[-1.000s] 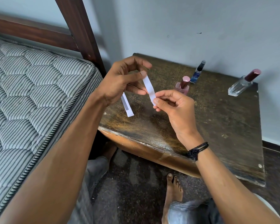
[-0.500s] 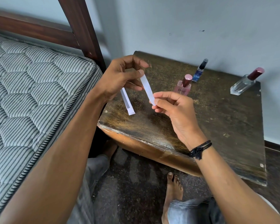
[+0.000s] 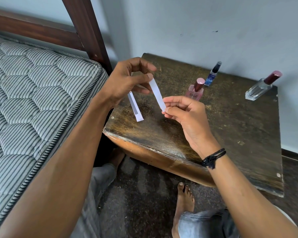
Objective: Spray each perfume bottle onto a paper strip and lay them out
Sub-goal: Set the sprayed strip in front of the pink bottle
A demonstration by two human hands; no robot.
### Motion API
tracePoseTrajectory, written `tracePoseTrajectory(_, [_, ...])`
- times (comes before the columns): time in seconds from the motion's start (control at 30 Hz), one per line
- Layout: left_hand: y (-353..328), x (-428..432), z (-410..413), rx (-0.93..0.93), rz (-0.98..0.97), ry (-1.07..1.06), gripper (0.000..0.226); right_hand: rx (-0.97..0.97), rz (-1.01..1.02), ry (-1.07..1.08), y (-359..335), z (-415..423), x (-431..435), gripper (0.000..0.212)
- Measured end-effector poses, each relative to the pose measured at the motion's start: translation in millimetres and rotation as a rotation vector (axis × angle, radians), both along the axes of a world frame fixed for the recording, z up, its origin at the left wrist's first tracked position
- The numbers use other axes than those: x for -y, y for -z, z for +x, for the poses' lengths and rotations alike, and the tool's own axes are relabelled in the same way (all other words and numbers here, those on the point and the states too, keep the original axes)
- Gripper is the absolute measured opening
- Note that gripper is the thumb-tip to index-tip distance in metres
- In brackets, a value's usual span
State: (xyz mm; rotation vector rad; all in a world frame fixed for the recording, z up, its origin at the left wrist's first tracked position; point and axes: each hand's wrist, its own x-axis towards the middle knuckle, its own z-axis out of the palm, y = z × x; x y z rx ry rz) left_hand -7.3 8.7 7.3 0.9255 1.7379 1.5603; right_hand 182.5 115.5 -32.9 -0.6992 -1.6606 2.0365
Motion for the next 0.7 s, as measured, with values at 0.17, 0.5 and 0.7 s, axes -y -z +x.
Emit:
tracePoseTrajectory(0.17, [1.7,-0.7,0.3,-0.004,0.019,-0.018,0.019,0.022,0.032,-0.001,0.0,0.5,-0.5,0.024])
tracePoseTrajectory(0.5, [6.0,-3.4,-0.7,-0.089,-0.020,-0.013,0.025,0.095,0.010,0.035,-3.3,0.8,-0.2,0.013])
tracePoseTrajectory(0.7, [8.5,-6.0,0.1,-0.095,-0.063,0.055,0.020,0.178,0.168,-0.004,-2.9,0.2,0.7,0.012])
